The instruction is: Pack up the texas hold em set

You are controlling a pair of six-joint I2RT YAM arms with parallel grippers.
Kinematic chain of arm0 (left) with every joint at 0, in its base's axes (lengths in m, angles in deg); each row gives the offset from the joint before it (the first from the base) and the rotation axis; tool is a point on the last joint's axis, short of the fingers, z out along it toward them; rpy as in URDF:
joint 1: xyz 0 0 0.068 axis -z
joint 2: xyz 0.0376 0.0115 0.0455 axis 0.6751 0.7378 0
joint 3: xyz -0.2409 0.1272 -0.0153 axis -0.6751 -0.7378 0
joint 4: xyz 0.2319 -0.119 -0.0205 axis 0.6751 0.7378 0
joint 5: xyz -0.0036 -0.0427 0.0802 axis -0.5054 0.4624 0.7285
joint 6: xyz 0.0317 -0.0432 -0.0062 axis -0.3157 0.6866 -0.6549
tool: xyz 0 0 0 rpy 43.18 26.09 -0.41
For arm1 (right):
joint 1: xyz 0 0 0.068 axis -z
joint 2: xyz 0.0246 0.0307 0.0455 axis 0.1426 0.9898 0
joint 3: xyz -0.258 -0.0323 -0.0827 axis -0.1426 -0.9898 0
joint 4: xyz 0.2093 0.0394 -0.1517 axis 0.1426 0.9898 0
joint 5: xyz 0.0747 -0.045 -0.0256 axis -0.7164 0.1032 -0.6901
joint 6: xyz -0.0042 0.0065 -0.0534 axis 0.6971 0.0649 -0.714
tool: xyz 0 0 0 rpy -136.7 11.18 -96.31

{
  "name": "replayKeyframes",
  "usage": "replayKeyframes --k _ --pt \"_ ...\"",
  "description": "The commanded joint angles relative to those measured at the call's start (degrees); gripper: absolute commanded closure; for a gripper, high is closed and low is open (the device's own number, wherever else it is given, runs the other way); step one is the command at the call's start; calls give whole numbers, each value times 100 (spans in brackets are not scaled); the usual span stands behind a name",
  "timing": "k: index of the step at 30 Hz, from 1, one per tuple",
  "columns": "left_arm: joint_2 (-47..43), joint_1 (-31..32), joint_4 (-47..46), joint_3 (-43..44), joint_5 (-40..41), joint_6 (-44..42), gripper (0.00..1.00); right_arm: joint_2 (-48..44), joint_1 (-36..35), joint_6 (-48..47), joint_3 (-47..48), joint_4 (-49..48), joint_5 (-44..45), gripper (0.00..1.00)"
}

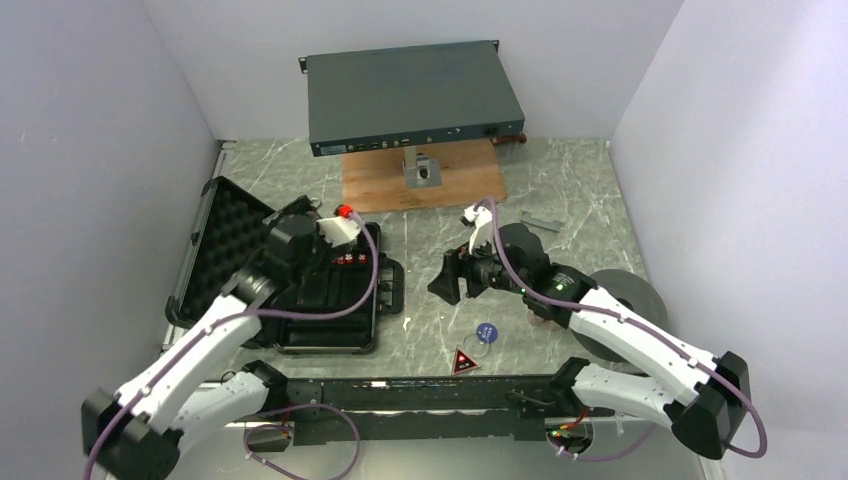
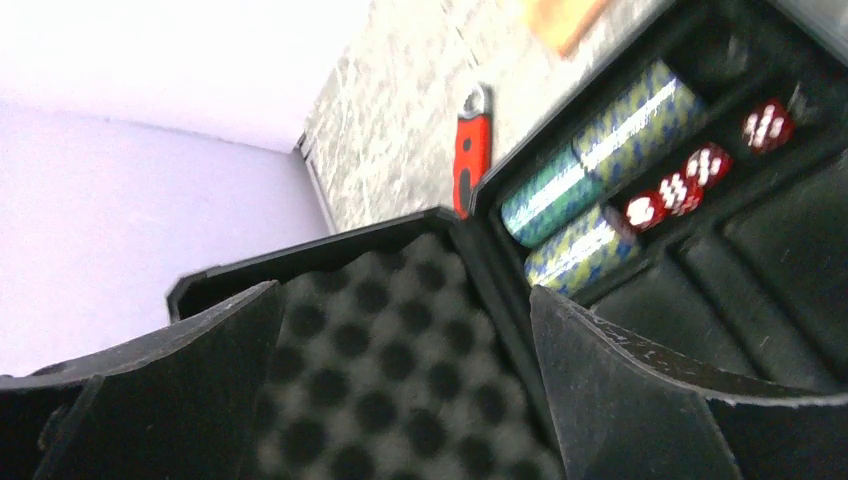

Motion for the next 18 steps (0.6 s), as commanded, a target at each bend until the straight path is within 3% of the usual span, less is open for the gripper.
replayKeyframes --k 1,5,12,18 --pt "-946 -92 -1777 -1122 -514 1491 0 315 -5 163 407 -327 -7 24" --pt "-1318 -121 -1999 -1298 -180 2552 0 724 -18 286 554 -431 -105 25" --pt "-950 -128 -746 -118 79 3675 0 1340 -18 394 937 -321 -170 26" --pt "-583 -180 313 723 -817 4235 0 1328 -17 374 879 -107 398 25"
